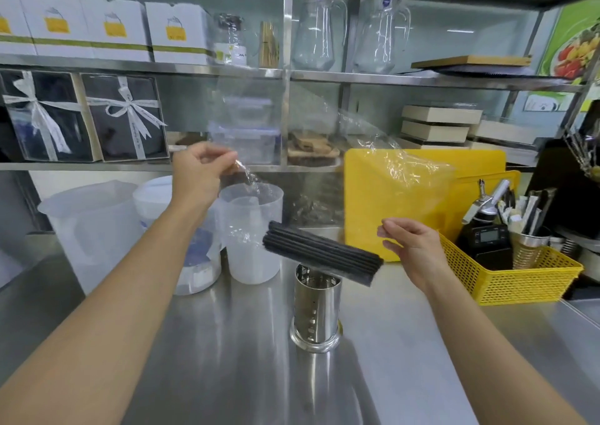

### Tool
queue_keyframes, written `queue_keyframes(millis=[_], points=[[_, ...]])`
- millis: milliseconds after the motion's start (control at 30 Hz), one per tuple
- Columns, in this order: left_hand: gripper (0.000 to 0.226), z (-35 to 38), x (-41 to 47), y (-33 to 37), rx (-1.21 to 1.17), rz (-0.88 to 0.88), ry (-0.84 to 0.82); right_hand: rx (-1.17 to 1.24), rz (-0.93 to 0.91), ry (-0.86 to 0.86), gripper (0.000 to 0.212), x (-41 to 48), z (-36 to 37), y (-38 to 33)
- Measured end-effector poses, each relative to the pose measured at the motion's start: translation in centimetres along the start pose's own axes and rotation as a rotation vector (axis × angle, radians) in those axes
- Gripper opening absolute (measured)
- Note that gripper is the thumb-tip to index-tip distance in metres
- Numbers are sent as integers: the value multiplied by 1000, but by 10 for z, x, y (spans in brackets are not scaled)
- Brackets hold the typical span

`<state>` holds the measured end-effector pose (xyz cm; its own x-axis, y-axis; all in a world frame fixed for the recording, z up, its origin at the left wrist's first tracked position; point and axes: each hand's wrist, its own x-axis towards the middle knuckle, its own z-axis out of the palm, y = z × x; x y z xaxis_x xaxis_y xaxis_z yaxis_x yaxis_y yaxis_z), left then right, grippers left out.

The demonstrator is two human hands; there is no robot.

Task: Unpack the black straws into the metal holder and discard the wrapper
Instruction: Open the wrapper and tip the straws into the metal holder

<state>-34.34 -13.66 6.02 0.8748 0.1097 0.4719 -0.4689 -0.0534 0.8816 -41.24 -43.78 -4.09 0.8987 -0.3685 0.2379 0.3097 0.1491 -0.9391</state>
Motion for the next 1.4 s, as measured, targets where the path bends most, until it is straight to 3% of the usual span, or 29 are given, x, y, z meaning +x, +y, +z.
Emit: queue_keyframes(millis=[100,233,433,600,867,1100,1267,1400], points=[[12,2,2,7,44,29,-69,-5,-53,105,2,6,-2,2],[14,4,6,7,95,70,-43,-102,-59,94,4,7,-5,2],[13,10,7,-2,28,-23,-105,2,-49,143,2,7,-15,4],[14,19,4,-20,127,-6,-59,97,-69,217,6,5,-27,-2],[33,35,-8,-33,93,-141,-17,39,-94,260,6,-2,-52,-16],[9,63,-16,-40,130,-119,-106,-7,-131,305,4,-8,-69,-22],[10,77,-17,-53,76,-167,-197,-58,-137,318,28,-13,-86,-28],[16,87,-23,-62,-69,-274,-333,-105,-158,352,10,-16,-93,-29]])
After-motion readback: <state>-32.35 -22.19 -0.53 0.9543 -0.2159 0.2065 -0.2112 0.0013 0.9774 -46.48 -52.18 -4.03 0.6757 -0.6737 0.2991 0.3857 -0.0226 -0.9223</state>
